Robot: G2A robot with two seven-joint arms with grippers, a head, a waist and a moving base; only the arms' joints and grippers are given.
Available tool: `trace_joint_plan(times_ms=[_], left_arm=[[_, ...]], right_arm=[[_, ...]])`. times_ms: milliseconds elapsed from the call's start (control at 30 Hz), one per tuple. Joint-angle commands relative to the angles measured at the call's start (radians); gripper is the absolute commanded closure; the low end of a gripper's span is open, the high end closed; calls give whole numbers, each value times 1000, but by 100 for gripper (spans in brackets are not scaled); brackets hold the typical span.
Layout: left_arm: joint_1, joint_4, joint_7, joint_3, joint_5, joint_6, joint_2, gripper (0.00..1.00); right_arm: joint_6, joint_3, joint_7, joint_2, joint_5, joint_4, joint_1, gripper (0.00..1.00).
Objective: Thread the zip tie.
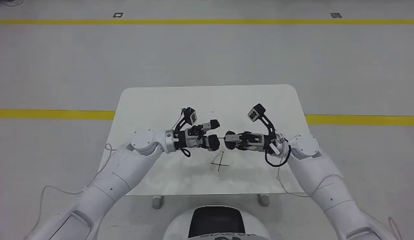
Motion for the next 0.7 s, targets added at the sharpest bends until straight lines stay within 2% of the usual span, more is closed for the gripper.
trace_joint_plan(times_ms=[0, 667], left_arm=[[0, -1, 0, -1, 1, 1, 0, 0], [3, -2, -4, -12, 3, 4, -2, 0]], right_arm=[[0, 0, 1, 1, -1, -1, 0, 100], [10, -17, -6, 6, -5, 7, 11, 100]])
